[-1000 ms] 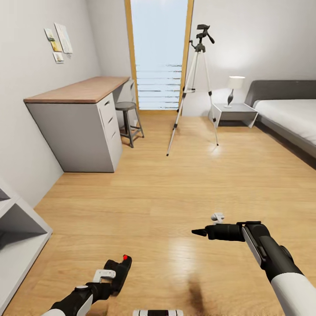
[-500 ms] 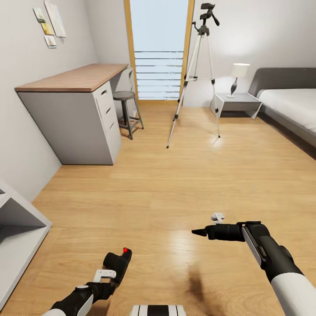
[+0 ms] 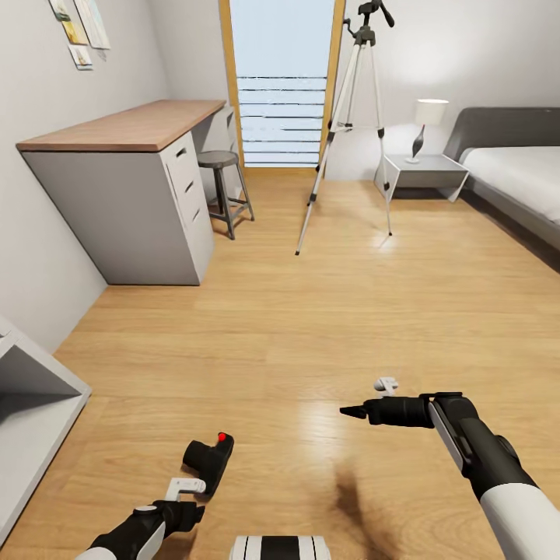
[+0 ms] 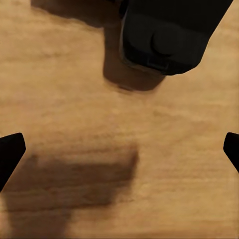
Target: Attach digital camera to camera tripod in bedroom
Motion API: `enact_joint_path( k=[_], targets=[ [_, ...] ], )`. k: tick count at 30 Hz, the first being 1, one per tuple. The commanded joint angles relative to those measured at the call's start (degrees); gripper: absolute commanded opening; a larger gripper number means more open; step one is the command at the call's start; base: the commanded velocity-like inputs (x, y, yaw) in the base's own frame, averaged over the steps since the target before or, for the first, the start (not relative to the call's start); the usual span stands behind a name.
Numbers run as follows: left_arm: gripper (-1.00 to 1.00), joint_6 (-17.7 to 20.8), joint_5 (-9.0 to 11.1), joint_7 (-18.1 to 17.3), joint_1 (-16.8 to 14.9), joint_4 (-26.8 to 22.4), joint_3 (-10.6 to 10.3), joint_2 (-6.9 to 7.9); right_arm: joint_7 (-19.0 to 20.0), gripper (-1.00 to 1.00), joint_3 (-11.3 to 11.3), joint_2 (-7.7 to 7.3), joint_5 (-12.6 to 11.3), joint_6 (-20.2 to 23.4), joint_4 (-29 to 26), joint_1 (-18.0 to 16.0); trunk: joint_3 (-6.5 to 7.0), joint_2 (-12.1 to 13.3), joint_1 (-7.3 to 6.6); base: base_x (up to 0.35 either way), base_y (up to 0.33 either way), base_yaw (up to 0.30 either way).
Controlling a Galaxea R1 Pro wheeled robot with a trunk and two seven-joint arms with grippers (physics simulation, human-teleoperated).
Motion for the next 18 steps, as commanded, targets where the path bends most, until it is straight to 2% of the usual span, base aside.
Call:
enact_joint_path(
  k=[1, 18],
  targets=[
    [1.00, 0.37, -0.20, -0.21, 0.00, -0.12, 0.03, 0.03, -0.04, 1.00, 0.09, -0.04, -0.25, 0.37, -0.03, -0.03, -0.04, -0.02, -0.01, 0.000, 0.000, 0.000],
    [1.00, 0.53, -0.05, -0.12, -0.02, -0.15, 0.03, 0.16, 0.02, 1.00, 0.06, -0.10, -0.24, 0.46, -0.03, -0.03, -0.04, -0.02, -0.01, 0.000, 0.000, 0.000]
  ],
)
